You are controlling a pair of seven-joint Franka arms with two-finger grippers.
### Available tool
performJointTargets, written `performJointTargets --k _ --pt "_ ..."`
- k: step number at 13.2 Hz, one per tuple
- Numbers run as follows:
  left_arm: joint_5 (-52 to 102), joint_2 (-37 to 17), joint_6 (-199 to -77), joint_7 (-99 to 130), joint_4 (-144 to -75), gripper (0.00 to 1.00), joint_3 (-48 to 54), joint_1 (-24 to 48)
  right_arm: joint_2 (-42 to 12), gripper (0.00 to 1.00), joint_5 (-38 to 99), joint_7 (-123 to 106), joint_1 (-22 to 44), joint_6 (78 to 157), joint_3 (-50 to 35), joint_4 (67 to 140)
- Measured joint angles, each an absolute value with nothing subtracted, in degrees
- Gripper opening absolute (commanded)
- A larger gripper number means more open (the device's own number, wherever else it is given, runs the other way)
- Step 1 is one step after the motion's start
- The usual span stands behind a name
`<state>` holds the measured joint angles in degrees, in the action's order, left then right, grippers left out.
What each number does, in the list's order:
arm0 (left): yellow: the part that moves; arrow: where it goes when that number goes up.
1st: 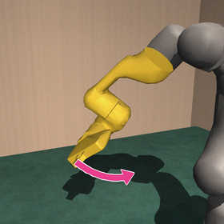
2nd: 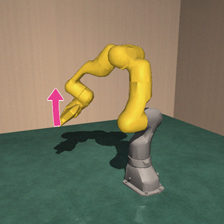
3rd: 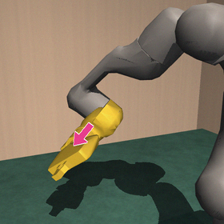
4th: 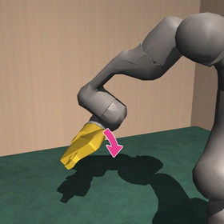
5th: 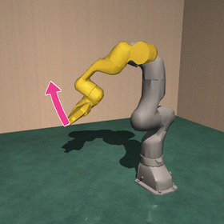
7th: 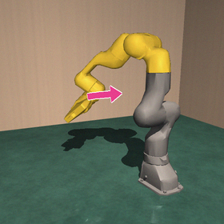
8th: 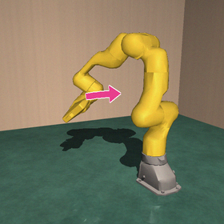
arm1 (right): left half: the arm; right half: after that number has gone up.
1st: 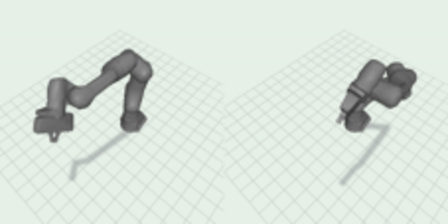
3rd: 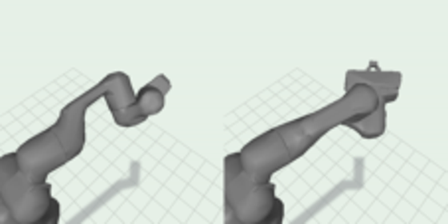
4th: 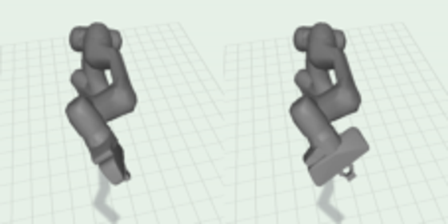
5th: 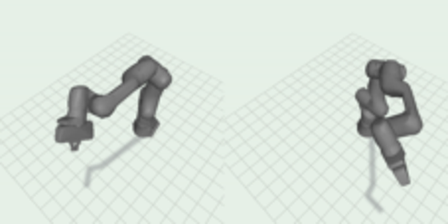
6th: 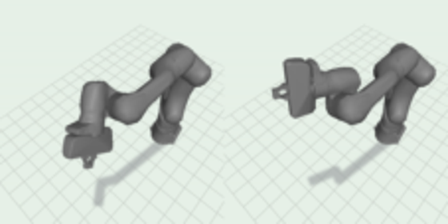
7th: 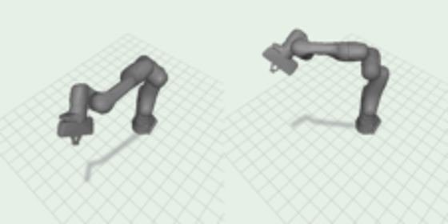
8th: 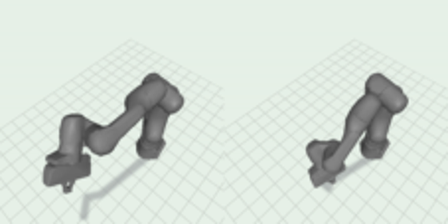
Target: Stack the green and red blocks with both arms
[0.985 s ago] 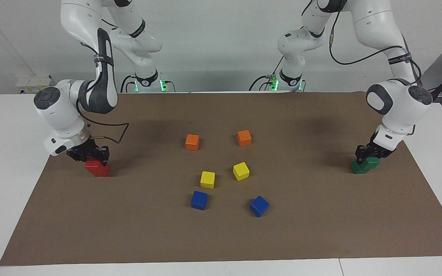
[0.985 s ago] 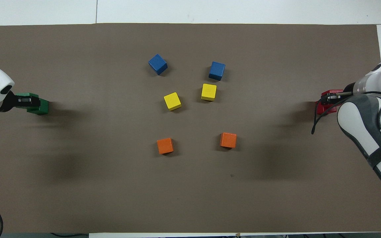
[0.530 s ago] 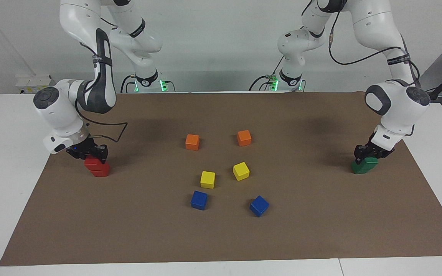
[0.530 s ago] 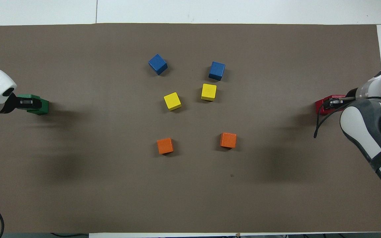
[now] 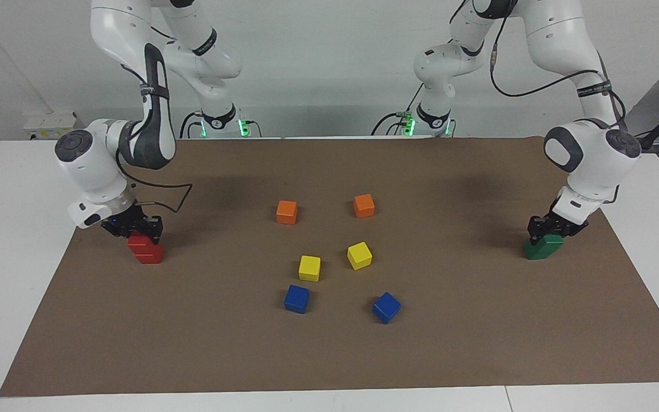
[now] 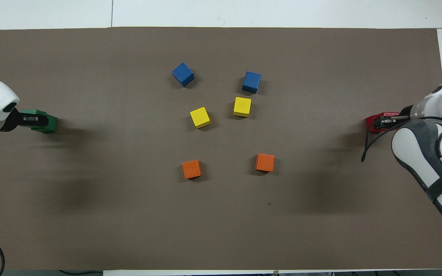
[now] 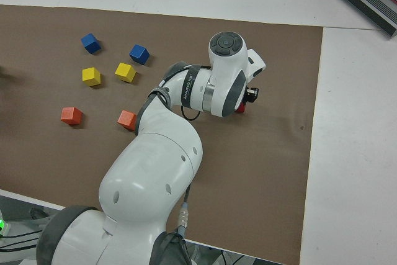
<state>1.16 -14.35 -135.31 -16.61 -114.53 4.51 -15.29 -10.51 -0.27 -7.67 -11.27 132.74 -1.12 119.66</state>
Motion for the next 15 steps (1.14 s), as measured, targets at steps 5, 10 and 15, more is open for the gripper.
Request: performJointTargets --k 5,10,15 --pt "1.16 -14.35 -135.32 -16.64 -114.41 1.0 4.55 -15.29 -10.21 0.0 -0.27 -7.67 -11.27 133.25 -1.12 120.25" --pt "1.18 -13.87 -127.31 -16.63 -108.01 1.0 4.99 -15.27 -10.12 0.0 -0.27 -7.67 -11.3 133.35 -1.12 120.42" --pt "1.21 -10.34 -114.28 -13.28 -98.61 1.0 5.67 -14.51 -10.1 0.0 -0.27 -7.7 -11.69 133.36 -1.11 120.44"
